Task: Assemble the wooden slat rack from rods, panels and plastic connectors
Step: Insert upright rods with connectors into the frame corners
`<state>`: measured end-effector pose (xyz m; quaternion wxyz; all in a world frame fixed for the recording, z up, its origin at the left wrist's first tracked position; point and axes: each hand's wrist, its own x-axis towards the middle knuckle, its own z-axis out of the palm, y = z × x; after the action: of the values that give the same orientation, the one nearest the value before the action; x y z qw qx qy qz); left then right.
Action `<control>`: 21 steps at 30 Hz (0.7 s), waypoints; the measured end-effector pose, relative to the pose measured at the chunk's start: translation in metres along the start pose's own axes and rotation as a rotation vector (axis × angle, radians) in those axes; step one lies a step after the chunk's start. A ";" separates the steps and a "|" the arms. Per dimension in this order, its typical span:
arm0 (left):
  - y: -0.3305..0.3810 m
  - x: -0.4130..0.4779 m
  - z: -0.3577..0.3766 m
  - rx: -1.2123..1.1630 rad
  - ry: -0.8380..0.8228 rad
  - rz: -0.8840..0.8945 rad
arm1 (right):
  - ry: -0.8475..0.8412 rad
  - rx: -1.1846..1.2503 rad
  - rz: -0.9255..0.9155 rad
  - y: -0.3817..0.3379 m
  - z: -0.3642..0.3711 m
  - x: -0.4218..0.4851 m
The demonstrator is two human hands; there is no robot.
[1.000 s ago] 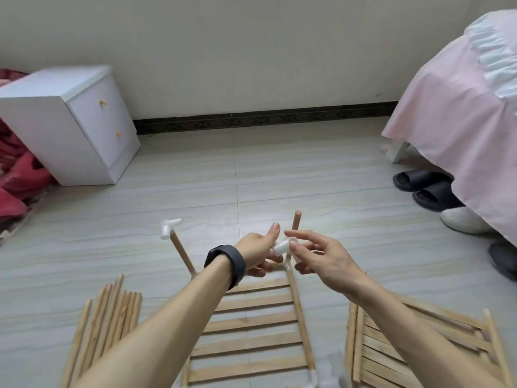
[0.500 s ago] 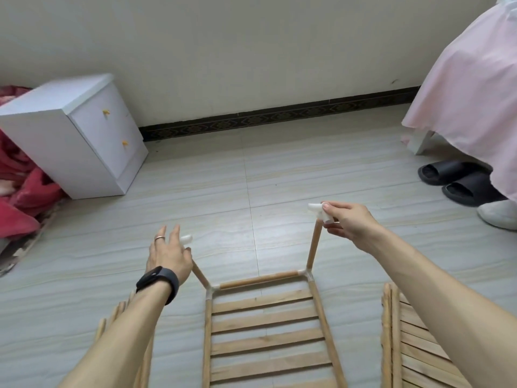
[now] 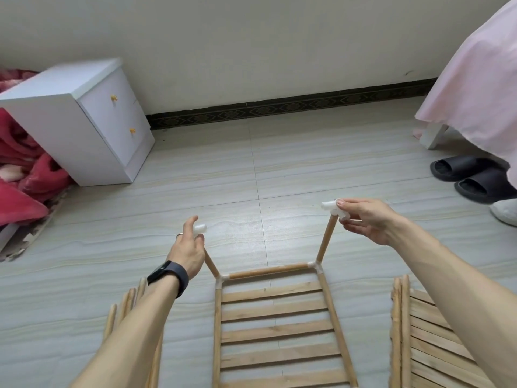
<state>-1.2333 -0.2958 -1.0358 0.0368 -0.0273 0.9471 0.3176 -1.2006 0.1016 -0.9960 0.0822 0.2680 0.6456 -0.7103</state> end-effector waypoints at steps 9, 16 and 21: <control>-0.002 0.000 0.002 -0.040 -0.001 -0.002 | 0.177 -0.175 -0.122 0.011 0.002 0.003; 0.003 -0.003 -0.001 -0.180 -0.068 -0.017 | 0.118 0.085 0.046 0.029 0.016 0.001; -0.001 -0.001 -0.011 -0.485 -0.110 -0.164 | 0.207 -0.034 -0.115 0.044 0.045 -0.002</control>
<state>-1.2324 -0.3031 -1.0277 0.1062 -0.0948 0.8346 0.5321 -1.1908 0.0515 -1.0328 -0.0209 0.3010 0.6770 -0.6713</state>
